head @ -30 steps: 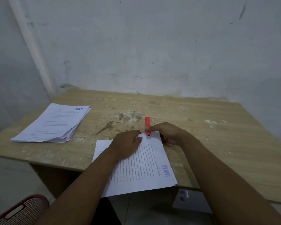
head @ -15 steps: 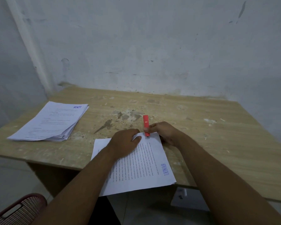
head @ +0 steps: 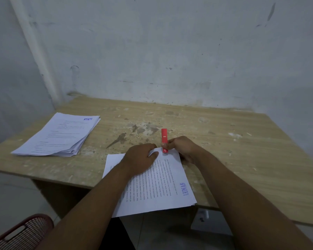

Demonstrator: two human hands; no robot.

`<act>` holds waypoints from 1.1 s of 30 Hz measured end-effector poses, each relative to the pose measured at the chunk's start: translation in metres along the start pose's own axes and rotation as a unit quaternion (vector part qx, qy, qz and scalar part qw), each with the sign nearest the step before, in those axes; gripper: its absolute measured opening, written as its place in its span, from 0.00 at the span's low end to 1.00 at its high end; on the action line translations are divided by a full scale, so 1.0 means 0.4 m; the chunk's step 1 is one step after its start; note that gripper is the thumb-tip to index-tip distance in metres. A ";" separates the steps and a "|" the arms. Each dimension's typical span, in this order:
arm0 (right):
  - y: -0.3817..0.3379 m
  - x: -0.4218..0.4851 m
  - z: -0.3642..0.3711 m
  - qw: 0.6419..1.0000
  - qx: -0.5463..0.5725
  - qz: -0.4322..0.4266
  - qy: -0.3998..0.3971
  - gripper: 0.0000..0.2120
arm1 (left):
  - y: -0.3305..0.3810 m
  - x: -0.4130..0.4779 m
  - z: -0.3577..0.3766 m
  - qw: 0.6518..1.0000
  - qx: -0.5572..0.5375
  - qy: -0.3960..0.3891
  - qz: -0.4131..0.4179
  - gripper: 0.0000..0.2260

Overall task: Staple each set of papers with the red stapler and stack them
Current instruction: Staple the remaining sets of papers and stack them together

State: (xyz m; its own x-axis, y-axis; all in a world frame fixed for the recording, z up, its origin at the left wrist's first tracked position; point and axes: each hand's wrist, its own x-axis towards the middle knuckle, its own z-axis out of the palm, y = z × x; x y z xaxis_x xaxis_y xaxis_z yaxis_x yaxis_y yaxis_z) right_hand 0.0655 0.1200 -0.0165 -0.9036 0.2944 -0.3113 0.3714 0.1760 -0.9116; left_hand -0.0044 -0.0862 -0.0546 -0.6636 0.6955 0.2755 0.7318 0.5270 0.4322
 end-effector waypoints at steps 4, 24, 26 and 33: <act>0.000 0.003 0.002 1.000 0.002 0.011 0.005 0.13 | 0.000 0.001 0.000 1.000 0.001 -0.004 -0.003 0.18; -0.001 0.003 0.008 0.999 -0.035 0.021 0.009 0.15 | 0.000 -0.005 -0.005 1.000 -0.012 -0.010 0.007 0.17; -0.003 -0.002 0.011 0.999 -0.039 0.016 0.013 0.15 | -0.001 -0.005 -0.005 1.000 -0.014 -0.010 0.009 0.17; -0.003 -0.024 -0.011 0.997 0.075 0.003 -0.026 0.15 | -0.002 -0.009 -0.002 1.000 -0.013 0.004 0.018 0.15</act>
State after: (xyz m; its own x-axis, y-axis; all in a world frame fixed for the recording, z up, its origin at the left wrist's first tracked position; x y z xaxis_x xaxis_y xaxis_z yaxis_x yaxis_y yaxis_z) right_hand 0.0748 0.1210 -0.0114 -0.9128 0.2459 -0.3260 0.3435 0.0308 -0.9387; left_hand -0.0027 -0.0895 -0.0550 -0.6383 0.7095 0.2986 0.7510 0.4888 0.4439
